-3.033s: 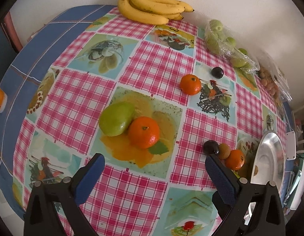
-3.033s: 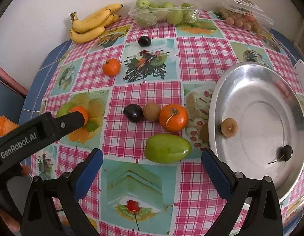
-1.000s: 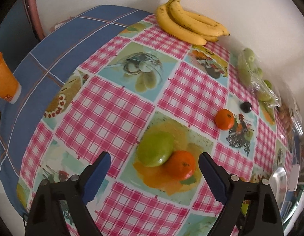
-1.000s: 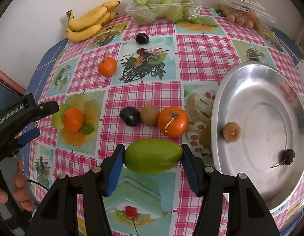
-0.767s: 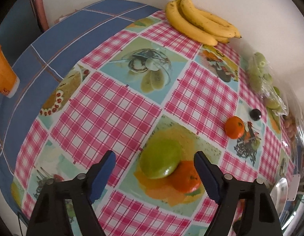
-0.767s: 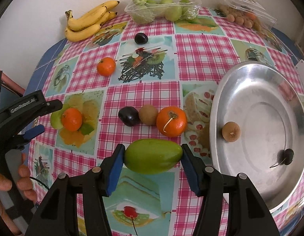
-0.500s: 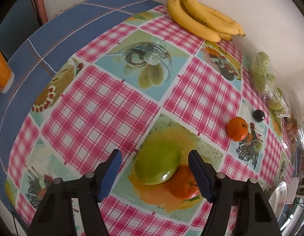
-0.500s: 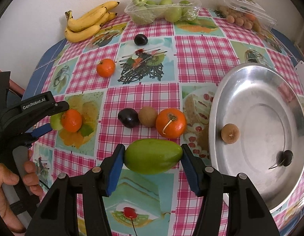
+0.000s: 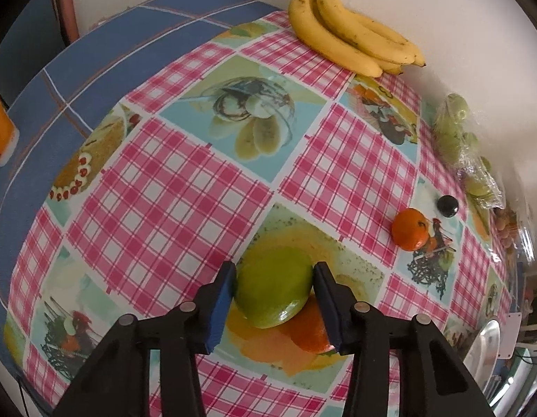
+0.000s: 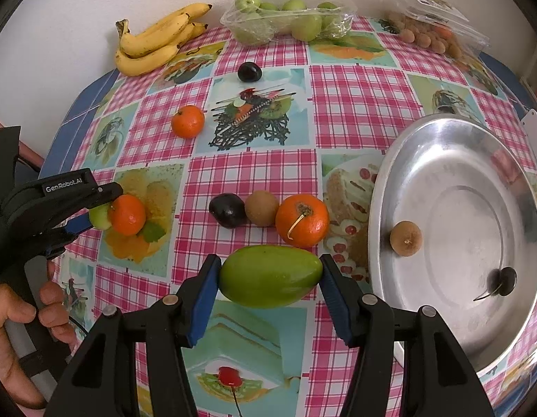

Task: Organize fruits
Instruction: 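Grasp the green apple beside the tangerine with the left tool, then carry the green apple and green mango in both tools over the bowl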

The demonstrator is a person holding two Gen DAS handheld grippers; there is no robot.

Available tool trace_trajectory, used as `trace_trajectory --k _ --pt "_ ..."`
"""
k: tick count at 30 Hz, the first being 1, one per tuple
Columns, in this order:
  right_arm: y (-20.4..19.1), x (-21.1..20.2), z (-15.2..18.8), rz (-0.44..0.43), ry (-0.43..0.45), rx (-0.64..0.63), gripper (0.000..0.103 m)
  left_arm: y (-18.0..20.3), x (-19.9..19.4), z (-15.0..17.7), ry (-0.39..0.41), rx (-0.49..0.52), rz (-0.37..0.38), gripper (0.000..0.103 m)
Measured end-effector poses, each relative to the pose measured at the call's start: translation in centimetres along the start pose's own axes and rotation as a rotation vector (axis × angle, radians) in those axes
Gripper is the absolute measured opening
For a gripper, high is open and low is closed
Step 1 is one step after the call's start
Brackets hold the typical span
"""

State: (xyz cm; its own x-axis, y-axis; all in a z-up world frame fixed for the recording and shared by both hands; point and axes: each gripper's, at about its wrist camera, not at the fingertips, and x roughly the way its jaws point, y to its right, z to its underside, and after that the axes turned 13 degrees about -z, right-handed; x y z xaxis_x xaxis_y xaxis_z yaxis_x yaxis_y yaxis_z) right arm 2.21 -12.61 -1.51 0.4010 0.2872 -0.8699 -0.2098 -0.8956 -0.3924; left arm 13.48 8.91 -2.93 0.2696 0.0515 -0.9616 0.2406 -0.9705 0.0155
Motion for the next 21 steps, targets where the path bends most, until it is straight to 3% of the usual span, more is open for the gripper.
trace_trajectory --k 14,21 --pt "0.3 -1.6 -0.2 -0.015 0.038 0.009 0.059 1.1 -4.0 -0.3 0.066 0.039 0.071 0.049" --pt "2.1 -3.0 -0.5 0.024 0.068 0.053 0.059 3.0 -5.1 0.6 0.081 0.101 0.083 0.049"
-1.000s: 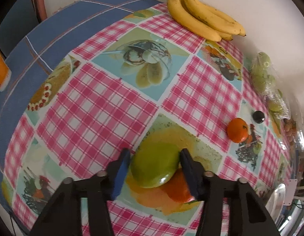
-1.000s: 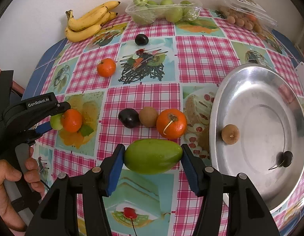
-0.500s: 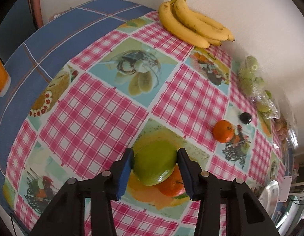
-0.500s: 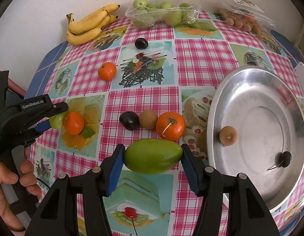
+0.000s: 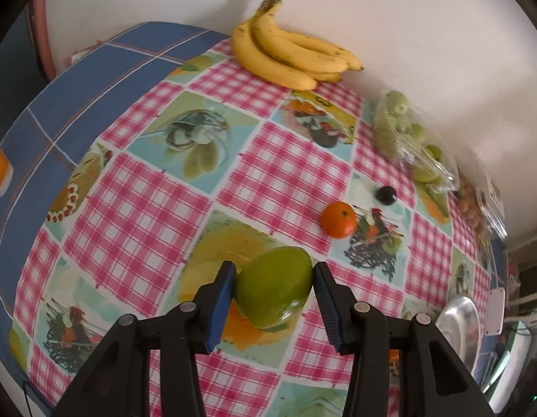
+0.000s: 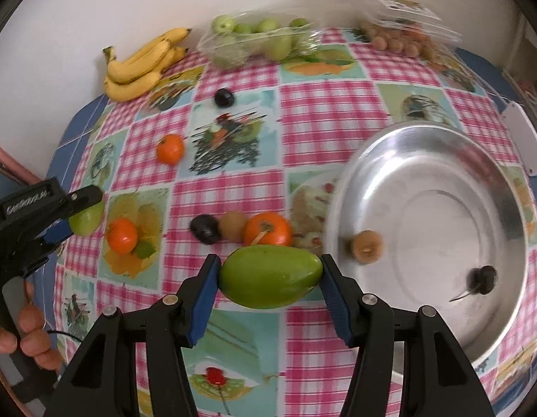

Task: Organize fruits
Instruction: 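Carry the green apple and green mango in both tools over the bowl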

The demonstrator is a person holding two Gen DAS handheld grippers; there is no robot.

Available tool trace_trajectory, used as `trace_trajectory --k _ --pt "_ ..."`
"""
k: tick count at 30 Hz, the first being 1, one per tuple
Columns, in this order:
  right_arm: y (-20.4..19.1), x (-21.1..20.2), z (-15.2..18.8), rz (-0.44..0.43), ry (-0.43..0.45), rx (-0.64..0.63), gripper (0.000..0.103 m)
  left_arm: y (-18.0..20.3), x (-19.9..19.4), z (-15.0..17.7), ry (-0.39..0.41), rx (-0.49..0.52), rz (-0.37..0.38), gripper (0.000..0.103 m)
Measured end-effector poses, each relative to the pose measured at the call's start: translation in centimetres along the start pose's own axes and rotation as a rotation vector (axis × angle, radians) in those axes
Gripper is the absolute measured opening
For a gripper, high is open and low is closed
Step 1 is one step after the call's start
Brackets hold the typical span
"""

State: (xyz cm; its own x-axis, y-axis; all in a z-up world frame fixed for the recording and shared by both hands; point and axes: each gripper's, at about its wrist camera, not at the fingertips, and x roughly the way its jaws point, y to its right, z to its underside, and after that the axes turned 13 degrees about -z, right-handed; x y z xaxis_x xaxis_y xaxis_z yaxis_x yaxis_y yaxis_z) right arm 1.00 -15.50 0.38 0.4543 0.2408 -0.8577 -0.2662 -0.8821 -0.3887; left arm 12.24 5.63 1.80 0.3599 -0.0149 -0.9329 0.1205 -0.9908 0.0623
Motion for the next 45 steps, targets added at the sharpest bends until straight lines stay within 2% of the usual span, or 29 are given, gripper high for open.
trace_trajectory --k 9,20,28,35,45 --pt "5.2 -2.1 -0.6 0.075 0.047 0.127 0.059 4.5 -1.5 2.1 0.023 0.140 0.022 0.049" --pt "10.8 -4.3 0.0 0.134 0.084 0.270 0.059 12.1 -3.4 7.4 0.059 0.403 0.050 0.049" --pt "14.5 -6.2 0.5 0.138 0.124 0.371 0.059 17.6 -4.2 12.4 0.046 0.594 0.141 0.049" --pt "16.2 -7.4 0.9 0.142 0.141 0.409 0.059 20.2 -3.8 14.8 0.023 0.667 0.181 0.049" --pt "15.3 -6.1 0.6 0.117 0.101 0.368 0.059 21.1 -2.7 16.0 0.019 0.701 0.185 0.049"
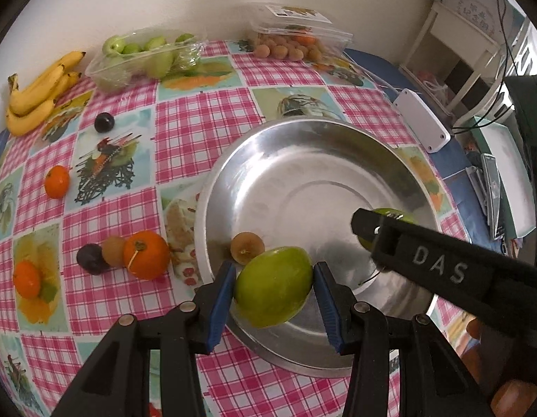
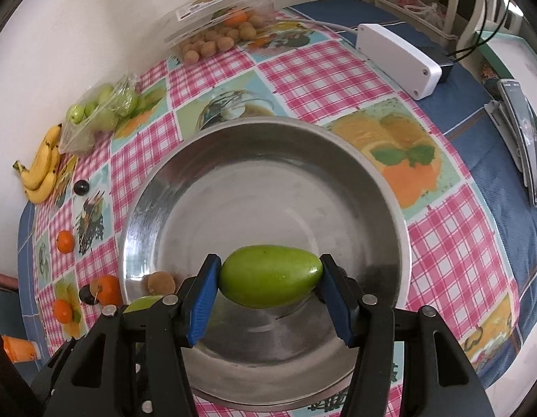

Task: Organize fruits
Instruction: 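Carry the green apple and green mango in both tools over the bowl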

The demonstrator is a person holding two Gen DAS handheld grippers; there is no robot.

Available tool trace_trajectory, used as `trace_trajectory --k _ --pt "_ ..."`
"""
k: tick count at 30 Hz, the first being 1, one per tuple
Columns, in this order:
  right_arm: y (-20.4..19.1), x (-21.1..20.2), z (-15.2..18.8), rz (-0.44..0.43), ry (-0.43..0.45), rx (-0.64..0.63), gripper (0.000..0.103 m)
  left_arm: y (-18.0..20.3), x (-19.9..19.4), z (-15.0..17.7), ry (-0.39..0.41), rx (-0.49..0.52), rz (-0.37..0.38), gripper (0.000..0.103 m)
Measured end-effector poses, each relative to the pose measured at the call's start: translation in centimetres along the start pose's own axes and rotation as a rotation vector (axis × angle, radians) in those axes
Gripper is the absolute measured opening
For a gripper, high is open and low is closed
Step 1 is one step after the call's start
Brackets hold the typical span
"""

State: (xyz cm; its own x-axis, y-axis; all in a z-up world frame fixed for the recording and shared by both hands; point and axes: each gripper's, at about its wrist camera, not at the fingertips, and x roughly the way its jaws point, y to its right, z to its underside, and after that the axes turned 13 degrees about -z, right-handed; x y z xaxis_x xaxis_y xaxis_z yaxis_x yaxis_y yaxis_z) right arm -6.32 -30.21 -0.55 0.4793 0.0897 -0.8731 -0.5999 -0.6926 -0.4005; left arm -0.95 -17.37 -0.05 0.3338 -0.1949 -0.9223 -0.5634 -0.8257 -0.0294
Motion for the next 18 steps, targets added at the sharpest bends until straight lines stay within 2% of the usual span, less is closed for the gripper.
trace_trajectory --k 18 --pt "-0.5 2.5 0.7 0.009 -0.094 -0.022 0.060 0.9 1.9 0.7 -0.034 0.039 -0.024 0.049"
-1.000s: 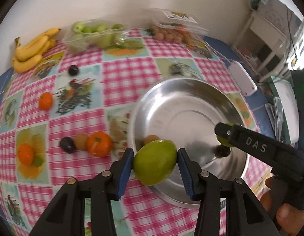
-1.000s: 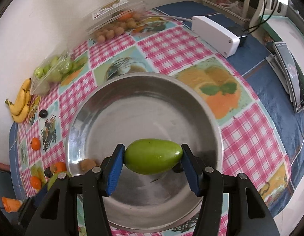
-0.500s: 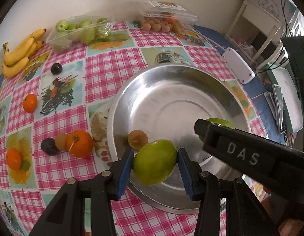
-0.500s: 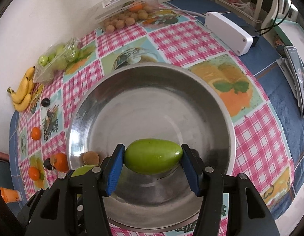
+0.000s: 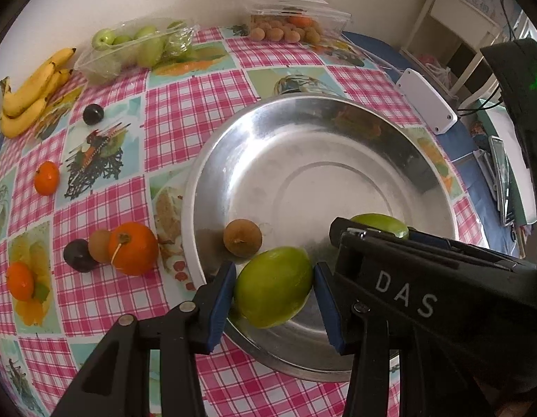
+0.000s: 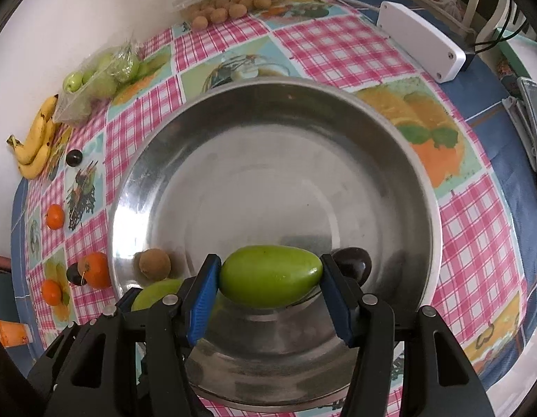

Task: Organize fruits
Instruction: 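Carry the green apple and green mango in both tools over the bowl, then open the right tool to drop the mango while the left tool drops the apple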

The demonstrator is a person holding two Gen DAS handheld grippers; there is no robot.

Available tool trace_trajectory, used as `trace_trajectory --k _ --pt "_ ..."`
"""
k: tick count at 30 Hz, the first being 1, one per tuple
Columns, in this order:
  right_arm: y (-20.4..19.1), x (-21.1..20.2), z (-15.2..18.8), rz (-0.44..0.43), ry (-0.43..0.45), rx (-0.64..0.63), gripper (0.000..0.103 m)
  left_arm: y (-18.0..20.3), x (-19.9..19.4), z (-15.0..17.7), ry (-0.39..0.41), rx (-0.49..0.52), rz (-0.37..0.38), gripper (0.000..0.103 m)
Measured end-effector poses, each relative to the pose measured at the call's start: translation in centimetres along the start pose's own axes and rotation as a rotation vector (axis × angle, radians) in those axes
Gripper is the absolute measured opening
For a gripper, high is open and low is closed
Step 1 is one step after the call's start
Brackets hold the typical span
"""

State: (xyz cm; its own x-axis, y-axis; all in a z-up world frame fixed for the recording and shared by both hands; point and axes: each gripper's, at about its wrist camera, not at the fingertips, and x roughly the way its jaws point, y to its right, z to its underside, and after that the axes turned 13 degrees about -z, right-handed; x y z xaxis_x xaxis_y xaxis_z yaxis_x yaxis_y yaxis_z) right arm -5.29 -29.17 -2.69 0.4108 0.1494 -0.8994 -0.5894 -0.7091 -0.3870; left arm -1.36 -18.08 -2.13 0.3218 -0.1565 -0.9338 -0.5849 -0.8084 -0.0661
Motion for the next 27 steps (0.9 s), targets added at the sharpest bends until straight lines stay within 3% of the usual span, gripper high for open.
trace_trajectory --k 17,27 --pt "0.0 0.2 0.0 0.003 -0.005 0.001 0.060 0.4 0.1 -0.2 0.002 0.017 -0.006 0.051" --pt "0.0 -0.7 -0.3 -0.012 0.035 0.011 0.060 -0.4 -1.0 -0.5 0.026 0.000 -0.003 0.055"
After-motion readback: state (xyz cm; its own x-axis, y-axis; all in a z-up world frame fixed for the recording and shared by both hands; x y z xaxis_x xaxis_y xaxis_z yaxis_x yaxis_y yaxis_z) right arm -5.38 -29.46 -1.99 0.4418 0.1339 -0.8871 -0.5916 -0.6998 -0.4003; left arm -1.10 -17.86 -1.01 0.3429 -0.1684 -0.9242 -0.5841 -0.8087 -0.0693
